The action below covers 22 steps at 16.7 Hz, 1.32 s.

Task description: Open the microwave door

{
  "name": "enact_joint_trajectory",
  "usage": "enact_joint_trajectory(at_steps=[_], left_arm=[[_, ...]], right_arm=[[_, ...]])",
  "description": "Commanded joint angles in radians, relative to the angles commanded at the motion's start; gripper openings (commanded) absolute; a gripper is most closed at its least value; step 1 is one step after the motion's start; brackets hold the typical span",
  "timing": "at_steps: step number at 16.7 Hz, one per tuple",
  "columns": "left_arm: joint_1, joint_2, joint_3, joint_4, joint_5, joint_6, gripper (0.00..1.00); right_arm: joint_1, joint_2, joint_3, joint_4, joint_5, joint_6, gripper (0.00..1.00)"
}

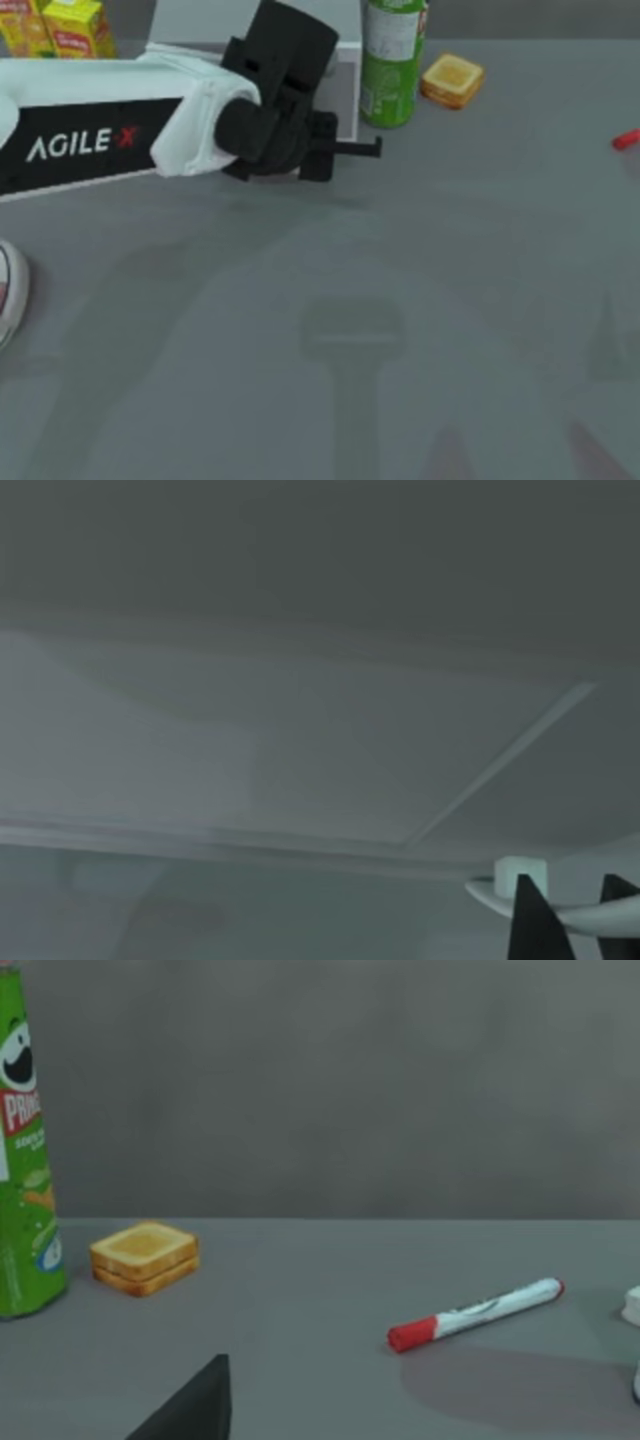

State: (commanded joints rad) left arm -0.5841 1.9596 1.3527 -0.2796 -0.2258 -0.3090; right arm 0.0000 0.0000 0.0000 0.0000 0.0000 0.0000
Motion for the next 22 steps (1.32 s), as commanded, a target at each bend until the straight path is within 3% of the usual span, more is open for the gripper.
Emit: enact_joint_trajectory(at_steps=[7,22], left_arm=[[0.008,-0.027,-0.035,0.021,0.029,0.036,0.0],[0.009,-0.026,-0.039,0.02,0.03,0.038,0.0]], right_arm=[[0.0,0.0,0.0,0.0,0.0,0.0,1.0],[0.0,0.0,0.0,0.0,0.0,0.0,1.0]])
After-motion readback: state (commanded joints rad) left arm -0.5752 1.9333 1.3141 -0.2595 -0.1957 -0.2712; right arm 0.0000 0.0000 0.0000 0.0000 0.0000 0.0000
